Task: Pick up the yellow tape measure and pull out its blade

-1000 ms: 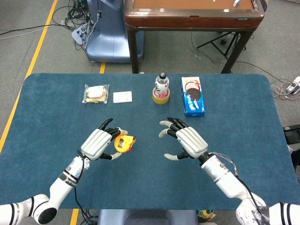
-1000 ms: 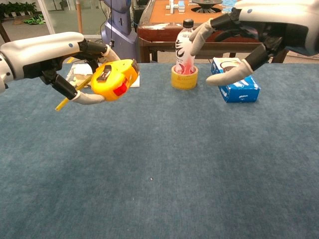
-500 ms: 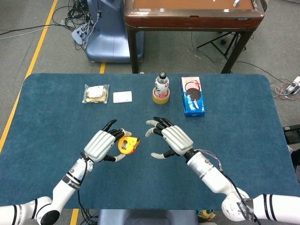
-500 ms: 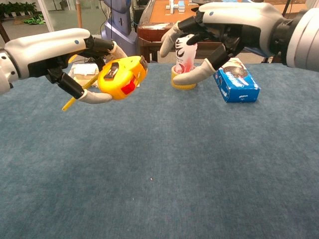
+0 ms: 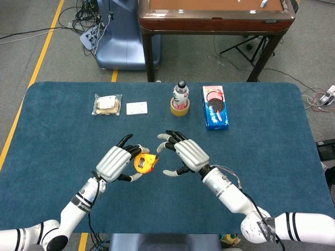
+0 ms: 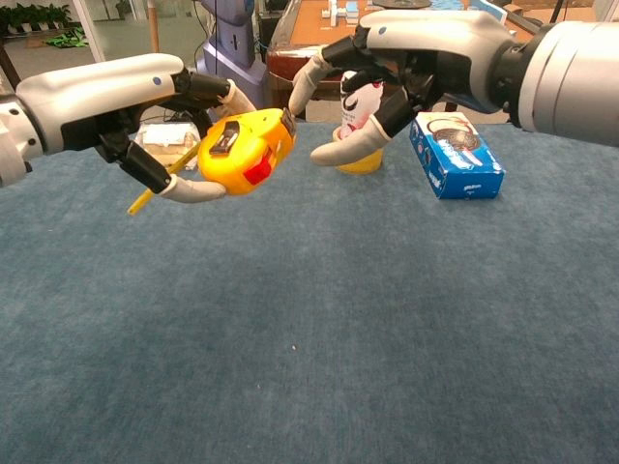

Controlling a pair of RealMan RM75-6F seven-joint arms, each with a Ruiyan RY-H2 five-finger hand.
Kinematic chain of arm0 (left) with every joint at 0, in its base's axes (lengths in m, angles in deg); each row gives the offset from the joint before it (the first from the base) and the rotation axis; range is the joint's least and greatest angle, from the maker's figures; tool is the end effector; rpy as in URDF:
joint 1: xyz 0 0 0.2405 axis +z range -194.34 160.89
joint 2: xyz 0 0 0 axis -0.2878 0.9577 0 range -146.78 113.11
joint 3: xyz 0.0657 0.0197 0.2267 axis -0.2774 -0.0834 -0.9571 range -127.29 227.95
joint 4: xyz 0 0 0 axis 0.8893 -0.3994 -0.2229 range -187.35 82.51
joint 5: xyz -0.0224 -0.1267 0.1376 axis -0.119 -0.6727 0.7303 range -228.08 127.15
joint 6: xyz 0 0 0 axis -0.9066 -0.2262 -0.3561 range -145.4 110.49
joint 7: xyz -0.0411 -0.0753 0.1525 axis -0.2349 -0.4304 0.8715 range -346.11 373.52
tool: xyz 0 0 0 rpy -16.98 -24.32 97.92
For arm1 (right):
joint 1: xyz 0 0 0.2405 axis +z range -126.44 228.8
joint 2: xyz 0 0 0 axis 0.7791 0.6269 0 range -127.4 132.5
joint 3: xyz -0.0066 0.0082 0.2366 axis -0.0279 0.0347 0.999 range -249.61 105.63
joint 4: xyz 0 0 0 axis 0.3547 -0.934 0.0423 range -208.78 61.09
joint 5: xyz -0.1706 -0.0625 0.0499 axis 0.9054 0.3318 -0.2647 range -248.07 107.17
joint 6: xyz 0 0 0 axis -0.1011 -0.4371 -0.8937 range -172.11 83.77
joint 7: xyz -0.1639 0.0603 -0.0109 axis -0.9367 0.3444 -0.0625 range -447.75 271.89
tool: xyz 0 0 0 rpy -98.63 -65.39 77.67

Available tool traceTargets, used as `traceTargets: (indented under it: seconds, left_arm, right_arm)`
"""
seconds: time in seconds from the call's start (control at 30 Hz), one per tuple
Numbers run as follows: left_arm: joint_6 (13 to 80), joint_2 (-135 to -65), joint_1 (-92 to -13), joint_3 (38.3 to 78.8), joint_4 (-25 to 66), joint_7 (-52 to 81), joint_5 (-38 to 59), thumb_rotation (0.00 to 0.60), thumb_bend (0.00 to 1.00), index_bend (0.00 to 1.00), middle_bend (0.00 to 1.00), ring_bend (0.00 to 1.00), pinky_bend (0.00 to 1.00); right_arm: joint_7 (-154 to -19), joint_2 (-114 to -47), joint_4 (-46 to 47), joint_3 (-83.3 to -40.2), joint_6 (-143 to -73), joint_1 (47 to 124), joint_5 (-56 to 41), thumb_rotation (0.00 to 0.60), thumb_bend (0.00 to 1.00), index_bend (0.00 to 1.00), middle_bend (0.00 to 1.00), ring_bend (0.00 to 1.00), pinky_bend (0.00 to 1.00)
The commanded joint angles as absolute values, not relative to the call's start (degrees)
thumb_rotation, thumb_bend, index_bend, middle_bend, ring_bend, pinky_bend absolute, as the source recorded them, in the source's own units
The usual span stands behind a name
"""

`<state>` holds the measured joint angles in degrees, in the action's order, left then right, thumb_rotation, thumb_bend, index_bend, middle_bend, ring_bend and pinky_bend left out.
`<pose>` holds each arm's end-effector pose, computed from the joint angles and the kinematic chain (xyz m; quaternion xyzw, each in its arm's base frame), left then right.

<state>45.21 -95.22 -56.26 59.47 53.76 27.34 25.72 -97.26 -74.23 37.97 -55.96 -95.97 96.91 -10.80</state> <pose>-0.0648 0.3019 0.0442 -0.7325 -0.3613 -0.4833 0.3153 -0.0297 -0.3129 0.0343 0.7090 -0.4774 0.4636 0.2335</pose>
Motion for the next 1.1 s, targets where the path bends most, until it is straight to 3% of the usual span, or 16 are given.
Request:
traceTargets:
  seconds: [0.03, 0.33, 1.1]
  left_arm:
    - [45.2, -95.3, -56.4, 59.6, 53.8, 27.5, 25.7, 0.6, 0.25, 0.55, 0.54, 0.36, 0.0]
    - [44.9, -95.4, -56.6, 59.8, 53.7, 28.1, 24.8, 0.6, 0.25, 0.55, 0.54, 0.36, 0.0]
    - [45.1, -94.3, -55.9, 59.1, 52.8, 27.3, 25.2, 0.6, 0.25, 0.55, 0.54, 0.36, 0.0]
  right_arm:
    - [-97.3, -74.5, 37.8, -56.1, -95.9, 97.3, -11.1, 0.6, 0.26, 0.36, 0.13, 0.0, 0.03]
    - [-97.9, -75.2, 37.8, -56.7, -95.7, 98.8, -12.2, 0.6, 0.26, 0.36, 0.13, 0.0, 0.03]
    - [-96.6, -75.1, 37.4, -58.0, -96.8, 99.0, -12.9, 0.6, 0.26, 0.5, 0.18, 0.0, 0.03]
